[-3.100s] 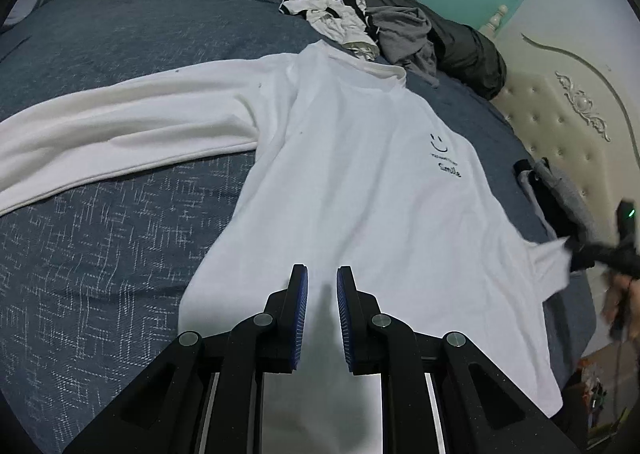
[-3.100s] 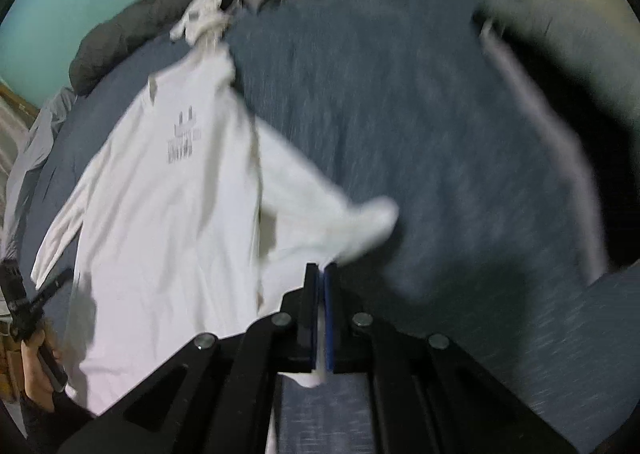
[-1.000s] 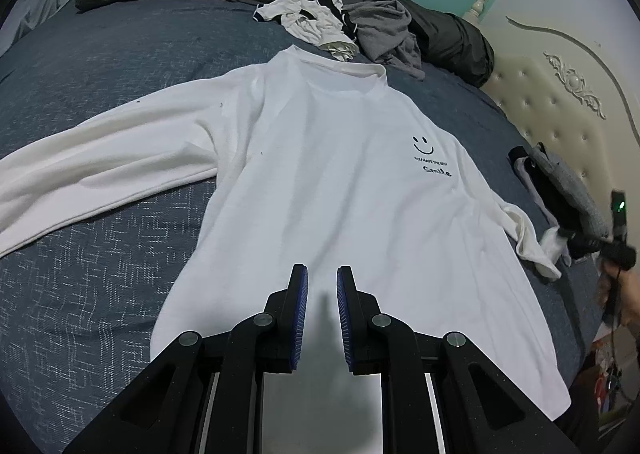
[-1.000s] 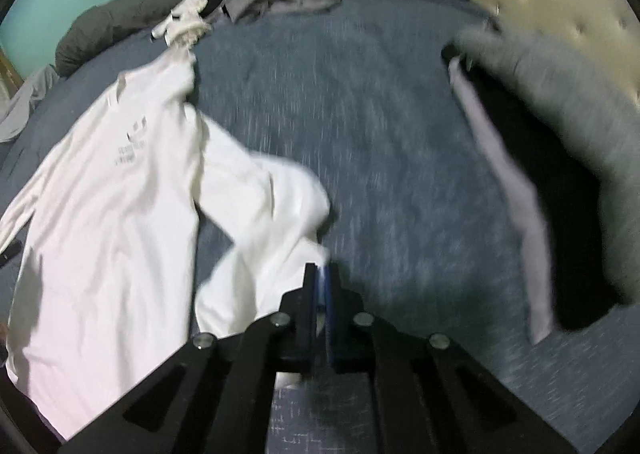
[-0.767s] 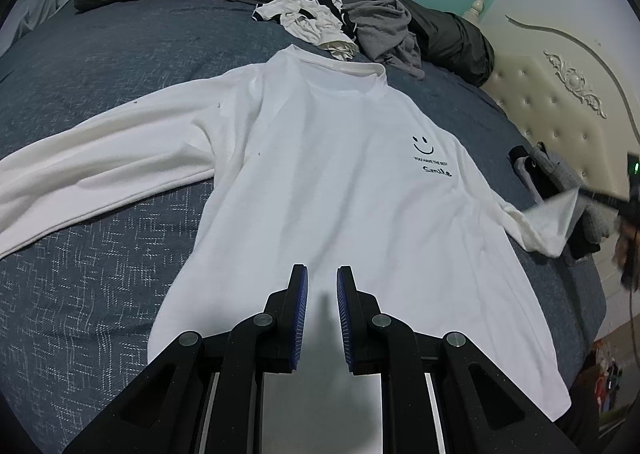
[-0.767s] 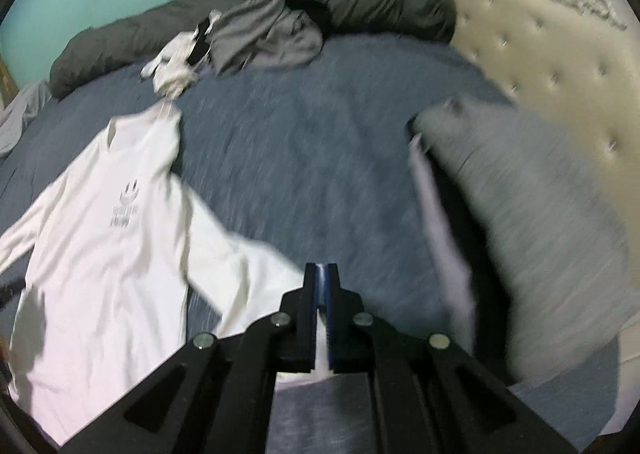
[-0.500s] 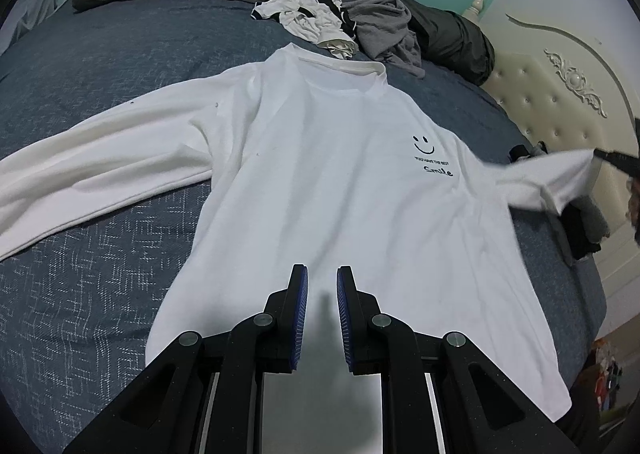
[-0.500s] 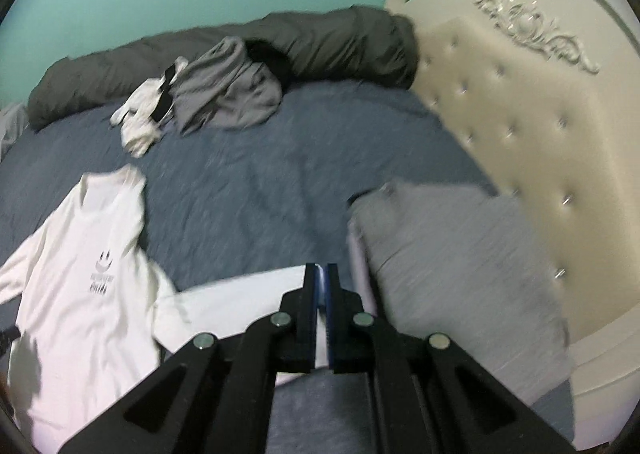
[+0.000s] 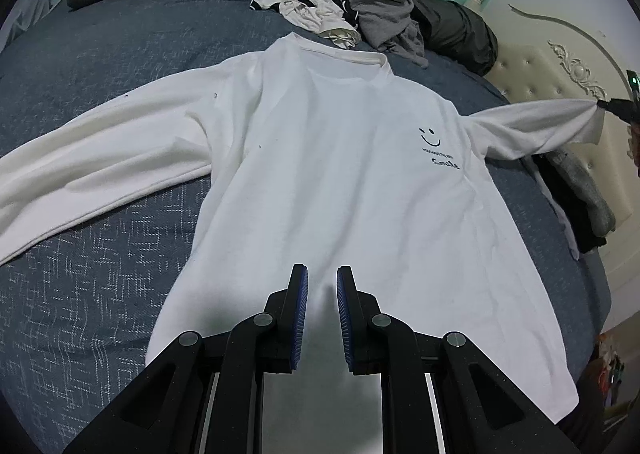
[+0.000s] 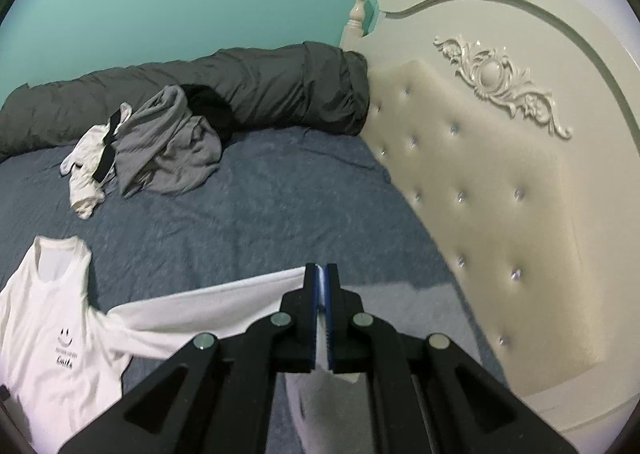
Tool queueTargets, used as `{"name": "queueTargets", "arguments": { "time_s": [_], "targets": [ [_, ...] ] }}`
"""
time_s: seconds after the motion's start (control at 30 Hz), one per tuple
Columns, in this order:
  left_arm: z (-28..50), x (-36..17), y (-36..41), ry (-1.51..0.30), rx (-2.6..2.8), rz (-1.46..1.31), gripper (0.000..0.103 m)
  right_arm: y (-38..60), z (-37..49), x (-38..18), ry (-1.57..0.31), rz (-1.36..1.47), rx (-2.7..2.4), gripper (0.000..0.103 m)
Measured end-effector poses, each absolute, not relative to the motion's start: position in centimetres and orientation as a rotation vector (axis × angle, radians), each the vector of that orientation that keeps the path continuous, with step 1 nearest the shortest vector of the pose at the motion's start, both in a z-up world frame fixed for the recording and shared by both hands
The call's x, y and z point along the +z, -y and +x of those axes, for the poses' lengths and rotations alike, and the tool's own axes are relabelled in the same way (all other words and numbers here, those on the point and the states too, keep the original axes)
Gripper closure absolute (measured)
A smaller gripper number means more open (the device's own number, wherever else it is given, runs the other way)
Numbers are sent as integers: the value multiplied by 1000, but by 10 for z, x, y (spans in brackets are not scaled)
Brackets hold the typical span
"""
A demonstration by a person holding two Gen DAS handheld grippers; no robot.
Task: Fold clothes
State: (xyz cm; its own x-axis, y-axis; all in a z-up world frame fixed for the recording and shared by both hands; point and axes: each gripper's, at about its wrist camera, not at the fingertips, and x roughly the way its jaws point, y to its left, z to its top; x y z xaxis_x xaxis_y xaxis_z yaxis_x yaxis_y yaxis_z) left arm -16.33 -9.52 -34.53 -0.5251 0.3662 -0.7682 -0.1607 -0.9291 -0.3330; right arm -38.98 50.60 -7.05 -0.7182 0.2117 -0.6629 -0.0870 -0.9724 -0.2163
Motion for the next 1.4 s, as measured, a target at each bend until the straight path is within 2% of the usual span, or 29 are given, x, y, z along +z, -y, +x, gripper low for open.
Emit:
{"name": "queueTargets", "arguments": {
  "time_s": [0.4,0.53,0.7,0.83,0.97,1.1,1.13,1.27,1.4],
  "targets": [
    [-170,-359,94,302,2472,-1372,87,-567,-435,-57,256,-1040,2558,101],
    [-172,-363,93,298,2468,-1384,87,-591,-440,-74,220,-1078,2489,101],
    [-171,-365,92,307,2461,-1391,87,-613,-442,-120,196,-1251,2369,100],
    [-172,-364,92,312,2460,-1388,87,-610,-436,-124,245,-1245,2356,100],
    [-173,-364,91,316,2457,-1385,87,-602,-429,-121,304,-1210,2361,94],
    [-172,-363,90,324,2455,-1376,87,-585,-419,-99,291,-1114,2480,66],
    [-172,-362,90,327,2455,-1373,87,-581,-417,-97,280,-1116,2526,63],
    [-170,-359,90,336,2453,-1360,87,-574,-412,-112,315,-1231,2543,62],
    [-169,-356,91,336,2455,-1348,87,-594,-404,-137,162,-1350,2519,61]
  ]
}}
